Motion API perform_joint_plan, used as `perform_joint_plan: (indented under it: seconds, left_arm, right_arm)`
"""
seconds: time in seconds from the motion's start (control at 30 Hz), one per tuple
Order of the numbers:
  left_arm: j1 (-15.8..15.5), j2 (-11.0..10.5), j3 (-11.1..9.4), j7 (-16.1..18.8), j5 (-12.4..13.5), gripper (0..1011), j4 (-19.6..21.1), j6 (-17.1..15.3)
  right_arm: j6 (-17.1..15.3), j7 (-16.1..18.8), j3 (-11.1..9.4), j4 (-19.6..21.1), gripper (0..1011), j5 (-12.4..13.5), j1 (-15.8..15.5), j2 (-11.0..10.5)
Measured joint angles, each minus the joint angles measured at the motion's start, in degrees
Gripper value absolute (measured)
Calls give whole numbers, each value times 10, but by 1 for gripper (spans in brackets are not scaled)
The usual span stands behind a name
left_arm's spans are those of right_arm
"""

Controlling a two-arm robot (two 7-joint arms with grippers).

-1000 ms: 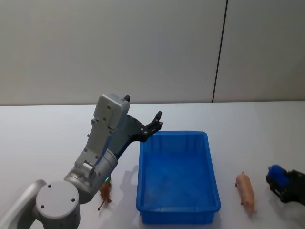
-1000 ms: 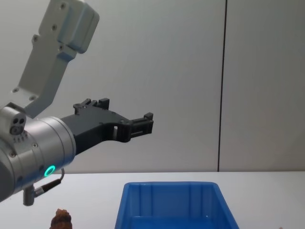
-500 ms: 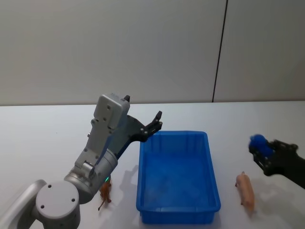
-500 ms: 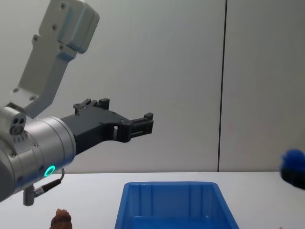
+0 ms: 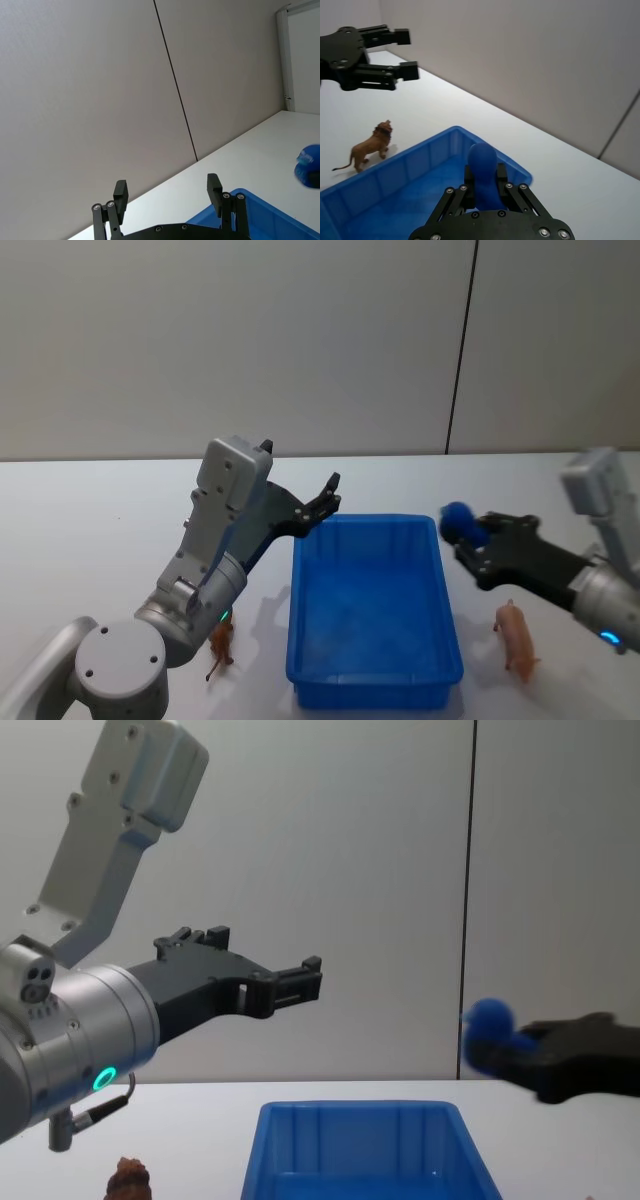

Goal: Pick up the two dolls from the table and place them into the box.

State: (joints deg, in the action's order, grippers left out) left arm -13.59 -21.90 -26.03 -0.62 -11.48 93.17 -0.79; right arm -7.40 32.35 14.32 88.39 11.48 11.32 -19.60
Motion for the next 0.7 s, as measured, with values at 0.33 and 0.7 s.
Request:
perform_joint_plan:
  seconds: [0.33, 0.7]
  left_arm:
    - [0, 0, 0, 0, 0, 1001, 0, 0]
    - [0, 0, 0, 0, 0, 1001, 0, 0]
  right_arm:
    - [-9, 37, 33, -38, 358, -24, 32, 36]
    - [-10, 44, 53, -58, 707, -37, 42, 53]
